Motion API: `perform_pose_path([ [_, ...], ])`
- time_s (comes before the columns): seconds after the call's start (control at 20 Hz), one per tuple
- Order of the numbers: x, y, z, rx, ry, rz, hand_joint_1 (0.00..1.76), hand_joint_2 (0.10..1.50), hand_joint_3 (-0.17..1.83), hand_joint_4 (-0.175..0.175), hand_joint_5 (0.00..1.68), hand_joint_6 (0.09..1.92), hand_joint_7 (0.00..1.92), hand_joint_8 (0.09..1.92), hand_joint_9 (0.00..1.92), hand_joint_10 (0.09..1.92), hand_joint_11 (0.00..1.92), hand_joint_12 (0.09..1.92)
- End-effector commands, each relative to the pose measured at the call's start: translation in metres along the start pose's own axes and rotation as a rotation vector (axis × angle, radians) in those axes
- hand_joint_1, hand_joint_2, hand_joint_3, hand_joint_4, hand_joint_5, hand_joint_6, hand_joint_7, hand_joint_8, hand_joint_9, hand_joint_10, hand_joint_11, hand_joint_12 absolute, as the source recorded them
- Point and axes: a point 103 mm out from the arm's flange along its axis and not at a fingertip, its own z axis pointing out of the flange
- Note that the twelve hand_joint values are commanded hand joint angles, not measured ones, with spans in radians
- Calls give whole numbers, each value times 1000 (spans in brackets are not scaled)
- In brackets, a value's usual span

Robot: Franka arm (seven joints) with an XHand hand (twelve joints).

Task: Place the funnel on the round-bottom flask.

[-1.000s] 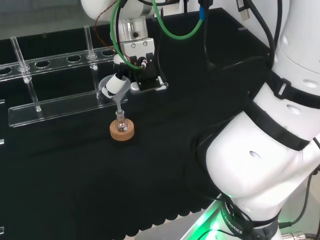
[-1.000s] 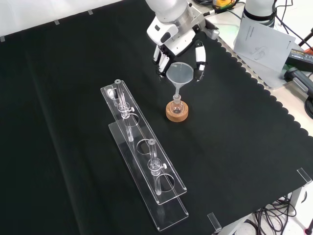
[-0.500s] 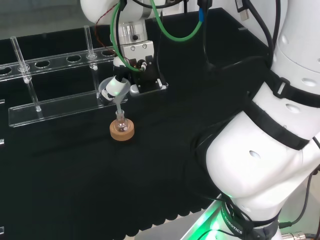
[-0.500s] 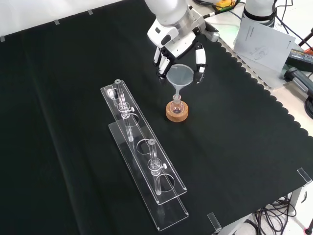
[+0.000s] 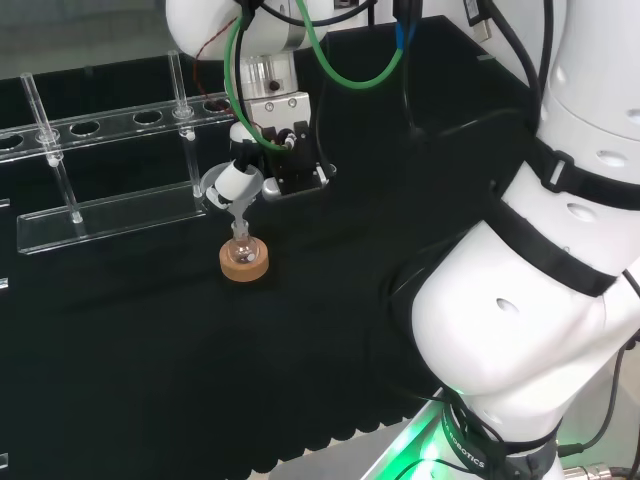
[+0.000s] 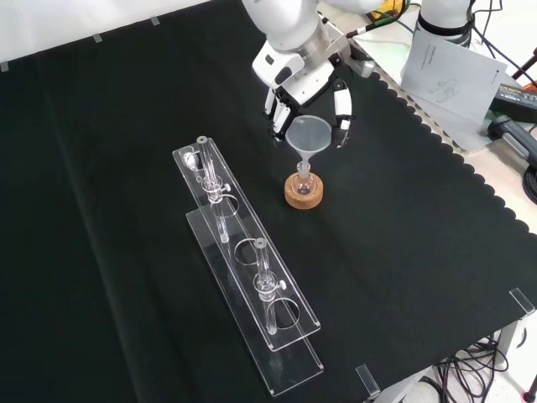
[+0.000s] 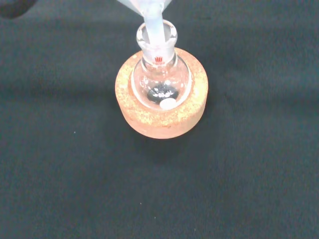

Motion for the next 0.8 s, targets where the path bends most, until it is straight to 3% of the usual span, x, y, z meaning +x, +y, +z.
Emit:
perform_pose_path([
  [0.05, -2, 4, 6, 11, 9, 0, 679, 793, 503, -50, 732, 748, 882, 779, 1257, 671, 712, 1249],
  [0.8, -2, 6, 13, 23, 7, -4, 673, 790, 502, -54, 698, 743, 857, 781, 1134, 627, 690, 1256],
])
